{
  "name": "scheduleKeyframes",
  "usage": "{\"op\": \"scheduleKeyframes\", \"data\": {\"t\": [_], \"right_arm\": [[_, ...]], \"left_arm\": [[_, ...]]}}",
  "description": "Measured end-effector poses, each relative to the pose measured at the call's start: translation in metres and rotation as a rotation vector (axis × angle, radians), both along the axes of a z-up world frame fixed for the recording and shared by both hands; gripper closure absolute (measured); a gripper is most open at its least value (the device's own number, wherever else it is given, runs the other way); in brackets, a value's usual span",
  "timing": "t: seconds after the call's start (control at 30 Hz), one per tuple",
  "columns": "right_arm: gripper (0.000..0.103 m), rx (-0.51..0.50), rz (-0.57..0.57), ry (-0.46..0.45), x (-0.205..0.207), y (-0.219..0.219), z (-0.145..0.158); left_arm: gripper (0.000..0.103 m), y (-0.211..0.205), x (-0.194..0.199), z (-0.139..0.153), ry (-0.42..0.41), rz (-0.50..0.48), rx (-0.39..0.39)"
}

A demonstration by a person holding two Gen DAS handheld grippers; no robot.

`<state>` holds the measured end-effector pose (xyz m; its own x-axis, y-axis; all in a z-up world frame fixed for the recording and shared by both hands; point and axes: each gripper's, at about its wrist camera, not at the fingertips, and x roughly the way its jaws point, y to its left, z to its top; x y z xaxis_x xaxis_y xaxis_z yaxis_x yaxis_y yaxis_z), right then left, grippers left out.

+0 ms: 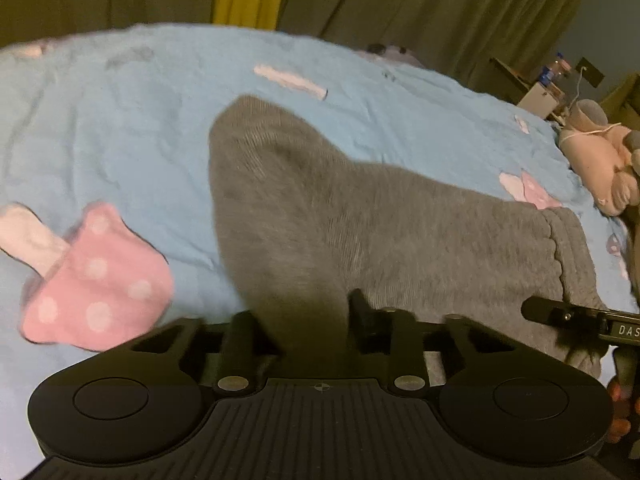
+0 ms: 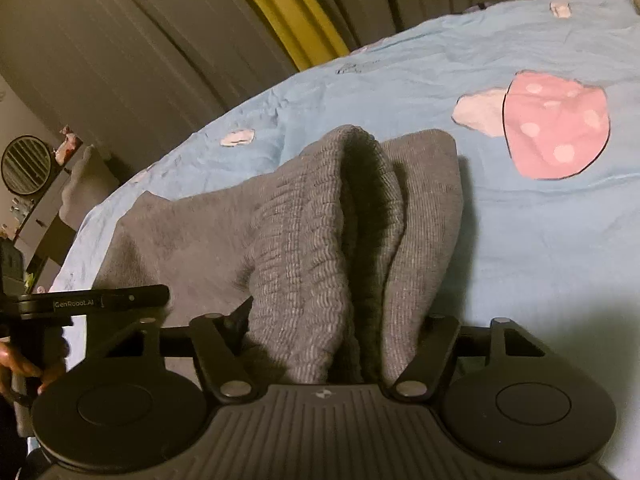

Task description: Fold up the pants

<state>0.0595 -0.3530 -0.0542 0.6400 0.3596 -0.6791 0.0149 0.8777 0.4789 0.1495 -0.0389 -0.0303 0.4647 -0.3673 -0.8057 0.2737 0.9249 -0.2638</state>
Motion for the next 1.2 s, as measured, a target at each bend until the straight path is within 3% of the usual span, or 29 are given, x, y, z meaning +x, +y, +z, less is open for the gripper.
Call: {"op": "scheduleKeyframes", "data": {"t": [0.17, 0.53, 0.8, 0.9, 1.0, 1.07, 1.1, 1.17, 1.2], "right_arm": [[0.039, -0.011, -0.015, -0.029, -0.006, 0.006, 0.016], [0.041, -0.003, -0.005, -0.082, -0.011, 0.016, 0.040], [0.041, -0.068, 0.009, -0.079, -0.009, 0.021, 0.035], [0.041, -0.077, 0.015, -0.065, -0.005, 0.020, 0.030], [0.037, -0.078, 0.013, -0.038, -0.001, 0.016, 0.022], [0.030, -0.092, 0.020, -0.003, 0.003, 0.012, 0.013], [0.025, -0.084, 0.004, 0.015, 0.004, 0.008, 0.009], [0.012, 0.000, -0.053, 0.055, 0.004, -0.003, -0.001], [0.010, 0.037, -0.065, 0.071, 0.005, -0.007, -0.007]], "left_arm": [[0.081, -0.007, -0.005, 0.013, -0.033, -0.020, 0.043], [0.082, -0.002, -0.011, 0.034, -0.064, -0.010, 0.006], [0.081, 0.006, -0.012, 0.018, -0.043, -0.005, 0.008], [0.076, 0.009, -0.009, 0.010, -0.025, -0.006, 0.004], [0.060, 0.012, -0.008, 0.002, -0.015, -0.017, 0.015], [0.042, 0.015, -0.010, -0.003, -0.009, -0.013, 0.024], [0.040, 0.017, -0.010, -0.006, -0.002, -0.007, 0.020], [0.024, 0.023, -0.010, -0.011, 0.032, 0.014, -0.017], [0.021, 0.026, -0.008, -0.016, 0.064, 0.021, -0.043]]}}
